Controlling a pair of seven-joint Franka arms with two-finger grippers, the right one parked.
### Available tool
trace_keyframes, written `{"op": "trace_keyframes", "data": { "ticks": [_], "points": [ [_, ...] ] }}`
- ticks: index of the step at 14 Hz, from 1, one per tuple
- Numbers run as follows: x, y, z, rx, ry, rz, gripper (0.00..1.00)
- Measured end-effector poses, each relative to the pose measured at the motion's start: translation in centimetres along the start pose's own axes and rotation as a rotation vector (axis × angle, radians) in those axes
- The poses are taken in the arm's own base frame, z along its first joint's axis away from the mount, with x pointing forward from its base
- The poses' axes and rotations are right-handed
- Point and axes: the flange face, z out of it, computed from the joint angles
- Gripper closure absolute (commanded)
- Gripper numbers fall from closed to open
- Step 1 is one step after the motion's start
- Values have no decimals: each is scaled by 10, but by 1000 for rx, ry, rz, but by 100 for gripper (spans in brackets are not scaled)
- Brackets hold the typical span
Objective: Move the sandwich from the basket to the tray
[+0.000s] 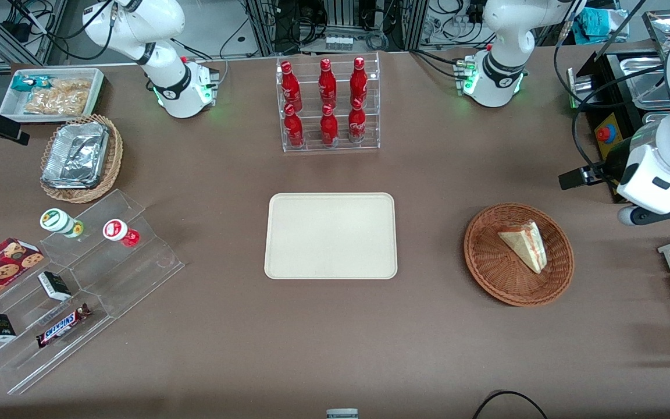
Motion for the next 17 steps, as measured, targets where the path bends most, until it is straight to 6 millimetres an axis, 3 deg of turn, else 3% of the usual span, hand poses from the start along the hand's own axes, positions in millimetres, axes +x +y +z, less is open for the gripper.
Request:
{"op": "trace_keyframes", "data": {
  "ticks": [10, 13, 17],
  "points": [
    [5, -1, 7, 9, -13, -2, 0],
    [18, -1, 26, 13, -52, -7, 0],
    [55, -22, 78, 23, -128, -100, 0]
  ]
}}
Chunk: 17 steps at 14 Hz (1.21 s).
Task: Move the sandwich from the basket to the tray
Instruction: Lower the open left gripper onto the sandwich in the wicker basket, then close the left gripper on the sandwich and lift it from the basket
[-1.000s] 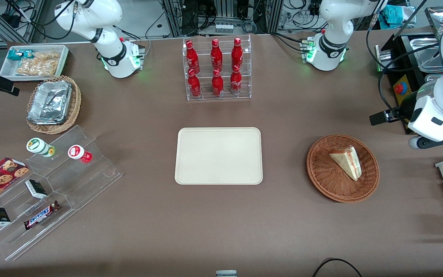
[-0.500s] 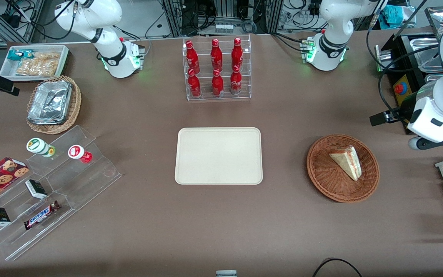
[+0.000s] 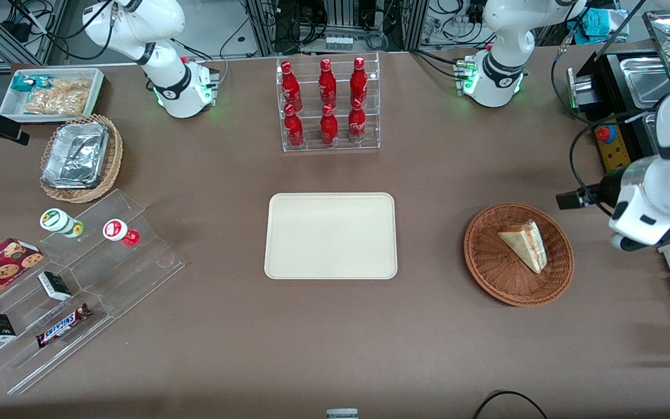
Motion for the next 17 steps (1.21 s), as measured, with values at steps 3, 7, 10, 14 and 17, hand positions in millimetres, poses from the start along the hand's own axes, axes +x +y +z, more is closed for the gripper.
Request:
{"op": "trace_keyframes", "data": {
  "ticks": [3, 7, 10, 14, 17],
  "points": [
    [32, -3, 48, -14, 6, -141, 0],
    [45, 14, 111, -39, 50, -278, 0],
    [51, 21, 153, -75, 103, -299, 0],
    [49, 26, 204, -105, 139, -318, 0],
    [43, 25, 231, -111, 143, -319, 0]
  ]
}}
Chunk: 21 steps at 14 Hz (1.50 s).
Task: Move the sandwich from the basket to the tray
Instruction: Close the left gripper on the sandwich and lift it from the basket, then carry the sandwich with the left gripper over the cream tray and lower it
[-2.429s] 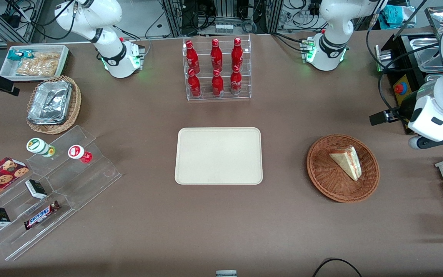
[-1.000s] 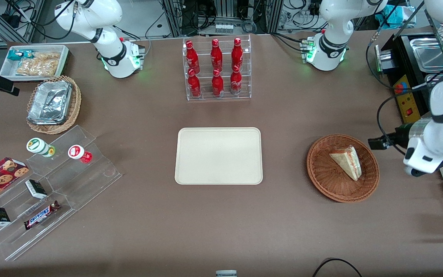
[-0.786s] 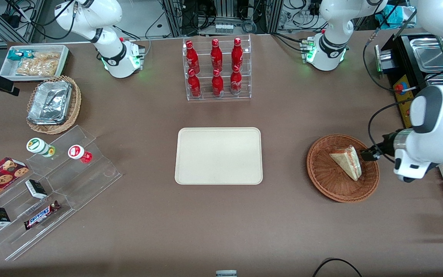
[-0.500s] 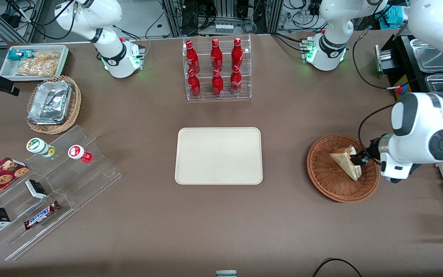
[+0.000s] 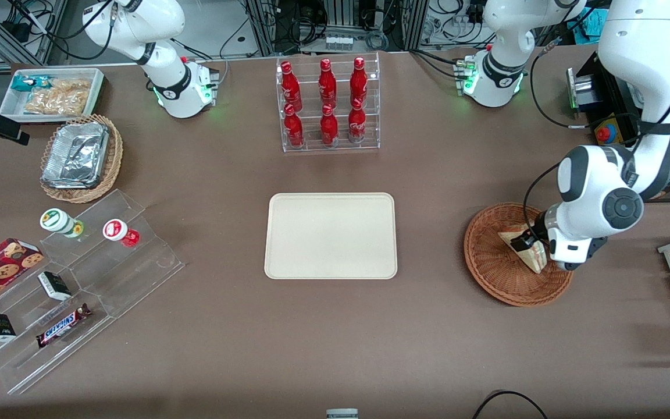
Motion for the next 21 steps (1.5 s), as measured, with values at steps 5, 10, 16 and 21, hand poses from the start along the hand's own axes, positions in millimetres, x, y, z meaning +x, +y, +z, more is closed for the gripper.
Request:
{"op": "trace_keyframes", "data": {
  "ticks": [5, 10, 16, 21],
  "points": [
    [0, -6, 6, 8, -8, -9, 71],
    [1, -5, 3, 4, -3, -9, 86],
    [-29, 52, -52, -13, 32, 108, 85],
    [-168, 183, -90, -36, 38, 340, 84]
  ]
}}
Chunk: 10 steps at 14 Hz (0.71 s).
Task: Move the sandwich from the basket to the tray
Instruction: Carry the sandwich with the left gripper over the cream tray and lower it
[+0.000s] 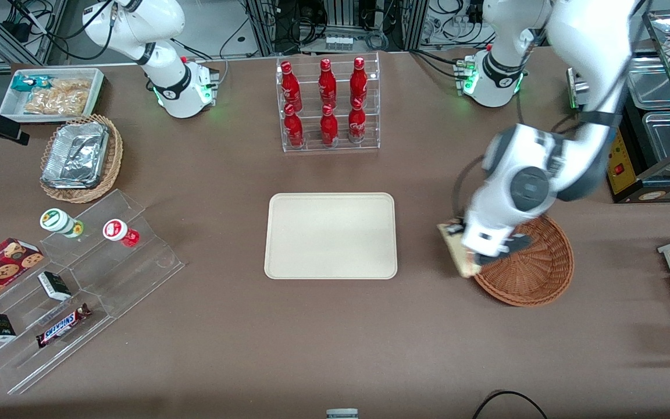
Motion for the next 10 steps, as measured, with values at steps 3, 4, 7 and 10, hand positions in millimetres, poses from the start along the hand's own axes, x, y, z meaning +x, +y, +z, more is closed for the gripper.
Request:
{"op": "trace_keyframes", "data": {
  "ticks": [3, 4, 7, 10],
  "points": [
    [-47, 90, 11, -29, -7, 111, 84],
    [-57, 113, 22, -33, -18, 133, 84],
    [-79, 168, 64, -34, -54, 167, 84],
    [-103, 202, 85, -36, -68, 203, 83]
  ]
}}
